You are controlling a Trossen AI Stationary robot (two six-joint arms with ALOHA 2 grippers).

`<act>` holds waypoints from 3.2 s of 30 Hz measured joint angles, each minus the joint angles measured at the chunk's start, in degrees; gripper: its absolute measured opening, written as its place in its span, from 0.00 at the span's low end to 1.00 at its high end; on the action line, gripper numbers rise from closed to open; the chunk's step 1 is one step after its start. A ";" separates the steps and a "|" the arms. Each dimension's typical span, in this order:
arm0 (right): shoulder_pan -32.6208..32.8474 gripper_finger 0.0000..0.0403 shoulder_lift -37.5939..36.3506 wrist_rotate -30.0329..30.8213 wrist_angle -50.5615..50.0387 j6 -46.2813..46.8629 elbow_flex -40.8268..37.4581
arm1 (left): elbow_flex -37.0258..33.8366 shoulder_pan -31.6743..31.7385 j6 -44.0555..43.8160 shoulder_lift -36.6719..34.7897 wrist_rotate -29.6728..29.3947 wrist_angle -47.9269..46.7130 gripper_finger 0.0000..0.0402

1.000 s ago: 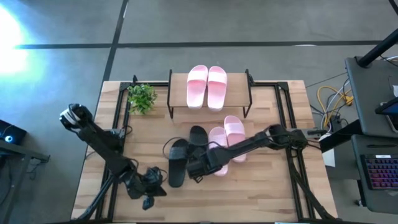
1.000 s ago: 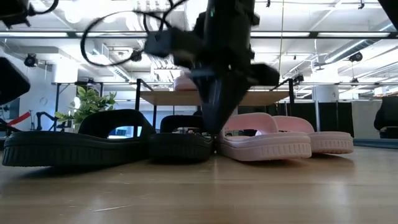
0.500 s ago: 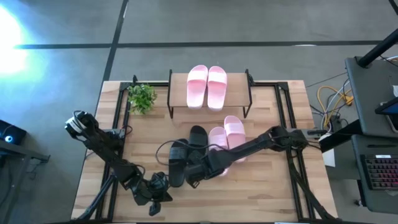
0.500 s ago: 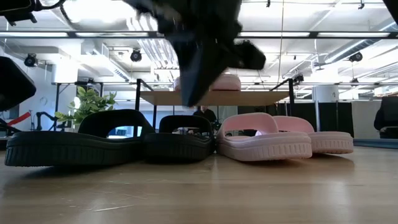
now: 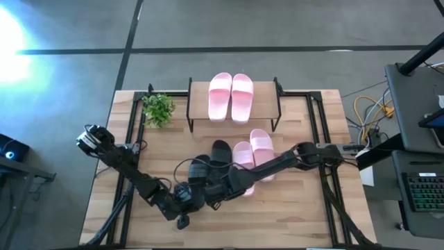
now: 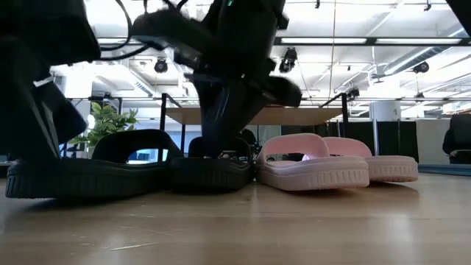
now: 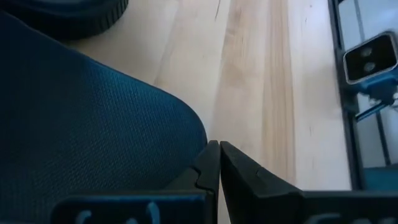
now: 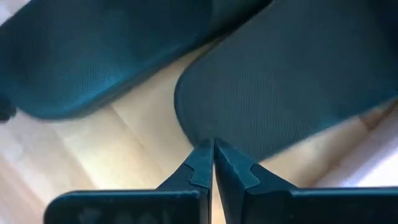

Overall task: Pick and place slides into the shelf
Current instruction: Adjust the black slides to the middle left of the table

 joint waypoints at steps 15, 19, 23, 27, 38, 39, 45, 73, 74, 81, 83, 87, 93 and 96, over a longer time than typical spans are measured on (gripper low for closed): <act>-0.43 0.02 -0.07 -4.45 1.83 -0.63 -3.72 | -1.88 5.68 6.80 -0.43 1.83 -1.91 0.00; -0.14 0.02 -0.07 -4.09 1.86 -0.21 -3.48 | -1.97 7.63 9.88 -1.12 3.10 -1.98 0.00; -0.15 0.02 0.08 -4.53 2.01 -1.57 -1.79 | -1.93 8.10 10.25 -3.64 3.09 -3.25 0.00; -0.04 0.02 -0.48 -3.89 1.65 -2.19 0.25 | -1.63 7.84 10.21 -9.70 3.29 -2.91 0.00; 0.70 0.02 -2.20 7.91 -11.02 -3.73 8.21 | -2.80 3.23 -3.53 -26.07 -0.66 -29.46 0.00; 0.93 0.02 -2.53 9.80 -13.22 -3.74 9.23 | -3.52 2.77 -6.61 -27.07 -1.11 -32.35 0.00; 1.19 0.02 -3.35 14.62 -26.81 -2.58 14.03 | -8.96 3.69 -12.88 -31.39 -4.35 -35.40 0.00; 2.70 0.02 -3.55 17.51 -35.90 5.42 14.41 | -10.55 21.54 11.24 -23.03 10.97 -7.93 0.00; 2.81 0.02 -3.55 17.21 -35.86 5.40 14.41 | -9.78 20.35 11.60 -24.42 11.26 -10.01 0.00; 2.94 0.02 -3.57 16.55 -35.90 5.42 14.16 | -8.07 13.68 11.16 -31.76 10.19 -37.42 0.00; 2.87 0.02 -3.57 16.57 -35.88 5.41 13.96 | -8.18 13.78 11.47 -31.97 8.15 -42.39 0.00; 2.67 0.02 -3.57 16.90 -35.89 5.39 13.61 | -8.88 16.66 15.32 -30.58 3.87 -41.28 0.00; 2.68 0.02 -3.59 18.23 -35.89 5.35 13.56 | -11.16 24.87 21.91 -24.32 8.52 -31.26 0.00; 2.68 0.02 -3.59 18.23 -35.88 5.37 13.56 | -11.07 27.80 23.30 -21.82 9.03 -28.82 0.00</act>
